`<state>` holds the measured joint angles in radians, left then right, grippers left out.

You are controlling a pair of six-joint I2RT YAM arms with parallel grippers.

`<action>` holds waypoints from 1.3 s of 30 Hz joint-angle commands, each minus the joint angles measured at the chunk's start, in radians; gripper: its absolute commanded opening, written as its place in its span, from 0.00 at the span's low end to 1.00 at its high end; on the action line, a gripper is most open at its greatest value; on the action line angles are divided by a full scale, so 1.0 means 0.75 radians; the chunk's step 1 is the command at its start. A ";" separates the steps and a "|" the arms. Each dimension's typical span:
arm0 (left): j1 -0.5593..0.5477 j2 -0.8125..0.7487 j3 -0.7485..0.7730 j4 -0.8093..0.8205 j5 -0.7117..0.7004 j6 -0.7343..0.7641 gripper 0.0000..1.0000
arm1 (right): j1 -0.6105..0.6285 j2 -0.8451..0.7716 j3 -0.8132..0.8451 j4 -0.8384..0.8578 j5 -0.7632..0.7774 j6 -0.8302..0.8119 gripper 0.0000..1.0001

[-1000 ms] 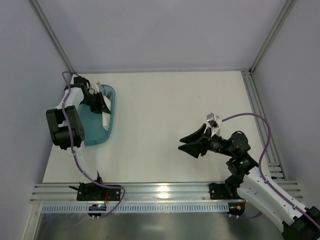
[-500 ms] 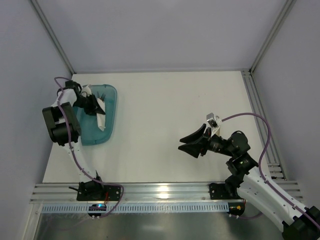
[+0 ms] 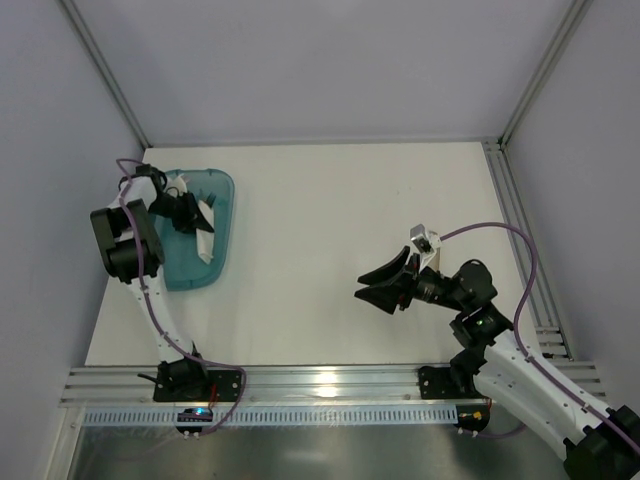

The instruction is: Place the utensils on the paper napkin and roll it up

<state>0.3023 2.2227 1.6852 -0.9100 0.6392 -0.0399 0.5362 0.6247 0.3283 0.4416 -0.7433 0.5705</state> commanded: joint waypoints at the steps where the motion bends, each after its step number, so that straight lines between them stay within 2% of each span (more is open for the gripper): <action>1: 0.002 0.010 0.062 -0.075 0.011 0.029 0.13 | -0.003 0.010 0.002 0.080 -0.001 0.002 0.53; 5: 0.004 0.012 0.064 -0.083 -0.024 0.029 0.17 | -0.003 0.012 0.000 0.084 -0.003 0.006 0.53; 8: 0.006 0.008 0.068 -0.096 -0.058 0.033 0.24 | -0.003 0.008 0.000 0.090 -0.003 0.010 0.53; 15: 0.006 -0.008 0.060 -0.112 -0.142 0.039 0.29 | -0.003 -0.011 -0.010 0.094 -0.005 0.010 0.53; 17: 0.006 -0.012 0.060 -0.118 -0.155 0.037 0.36 | -0.003 -0.019 -0.014 0.092 -0.007 0.008 0.53; 20: 0.006 -0.035 0.064 -0.130 -0.198 0.031 0.37 | -0.001 -0.029 -0.016 0.088 -0.009 0.006 0.53; 25: 0.008 -0.100 0.089 -0.120 -0.345 -0.008 0.39 | -0.005 -0.050 -0.016 0.072 -0.009 -0.002 0.53; 29: 0.006 -0.182 0.115 -0.069 -0.445 -0.080 0.45 | -0.005 -0.068 -0.012 0.056 -0.011 -0.006 0.53; 34: 0.008 -0.306 0.061 0.004 -0.498 -0.176 0.43 | -0.007 -0.074 -0.008 0.051 -0.015 0.004 0.53; 39: -0.041 -0.437 -0.111 0.107 -0.484 -0.264 0.34 | -0.007 -0.068 0.014 0.043 -0.021 0.014 0.53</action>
<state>0.2977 1.9701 1.6684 -0.8886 0.3004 -0.1726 0.5343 0.5819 0.3130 0.4541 -0.7460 0.5747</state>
